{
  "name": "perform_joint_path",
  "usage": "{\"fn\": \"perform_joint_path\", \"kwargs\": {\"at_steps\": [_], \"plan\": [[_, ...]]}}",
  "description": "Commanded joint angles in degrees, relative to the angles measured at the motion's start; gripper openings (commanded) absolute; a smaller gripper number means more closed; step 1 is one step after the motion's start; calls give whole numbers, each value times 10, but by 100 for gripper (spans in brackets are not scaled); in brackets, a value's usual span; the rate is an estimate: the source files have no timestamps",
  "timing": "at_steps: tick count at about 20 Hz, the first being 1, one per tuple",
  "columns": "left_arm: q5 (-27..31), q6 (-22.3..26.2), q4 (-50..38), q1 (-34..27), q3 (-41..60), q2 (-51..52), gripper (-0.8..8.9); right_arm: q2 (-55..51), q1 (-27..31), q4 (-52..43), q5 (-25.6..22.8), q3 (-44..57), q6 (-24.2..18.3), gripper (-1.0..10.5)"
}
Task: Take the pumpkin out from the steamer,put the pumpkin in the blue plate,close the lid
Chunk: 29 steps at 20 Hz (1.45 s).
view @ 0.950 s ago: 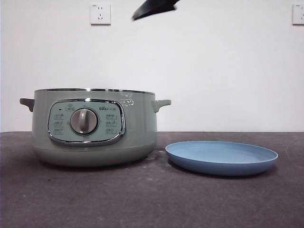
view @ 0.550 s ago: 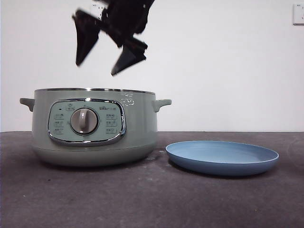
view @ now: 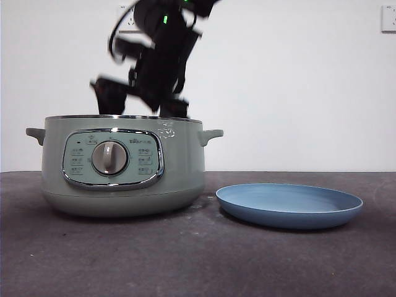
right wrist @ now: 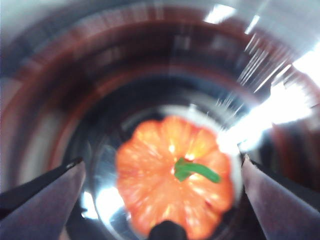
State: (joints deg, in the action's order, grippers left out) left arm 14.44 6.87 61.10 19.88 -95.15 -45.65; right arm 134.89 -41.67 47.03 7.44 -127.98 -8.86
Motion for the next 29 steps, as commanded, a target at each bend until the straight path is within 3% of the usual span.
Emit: {"fn": "perform_joint_path", "kwargs": {"at_steps": [1, 3, 6, 8, 9, 14, 18, 21, 24, 29], "plan": [[1, -2, -22, -1, -6, 5, -9, 21, -1, -9, 1, 2, -4, 599], [2, -2, -21, -1, -6, 5, -9, 33, -1, -20, 1, 2, 3, 590], [2, -2, -21, -1, -6, 5, -9, 39, -1, -24, 1, 2, 4, 255], [3, -2, -21, -1, -6, 5, -9, 39, -1, -24, 1, 2, 4, 120], [3, -2, -21, -1, -6, 4, -9, 39, -1, -24, 1, 2, -1, 0], [2, -2, -24, -1, -6, -7, -9, -32, -4, -12, 0, 1, -2, -16], [-13, 8, -37, -1, -6, -49, -9, -156, 7, 83, -7, 1, -3, -16], [-52, 8, -64, -1, -6, -90, -9, -219, 45, 216, -90, 1, 3, -17], [-110, 9, -106, 0, -6, -127, -9, -225, 104, 303, -103, 2, 44, -17], [-135, 7, -138, 0, -6, -163, -9, -229, 136, 315, -124, 53, 58, -17]]}}
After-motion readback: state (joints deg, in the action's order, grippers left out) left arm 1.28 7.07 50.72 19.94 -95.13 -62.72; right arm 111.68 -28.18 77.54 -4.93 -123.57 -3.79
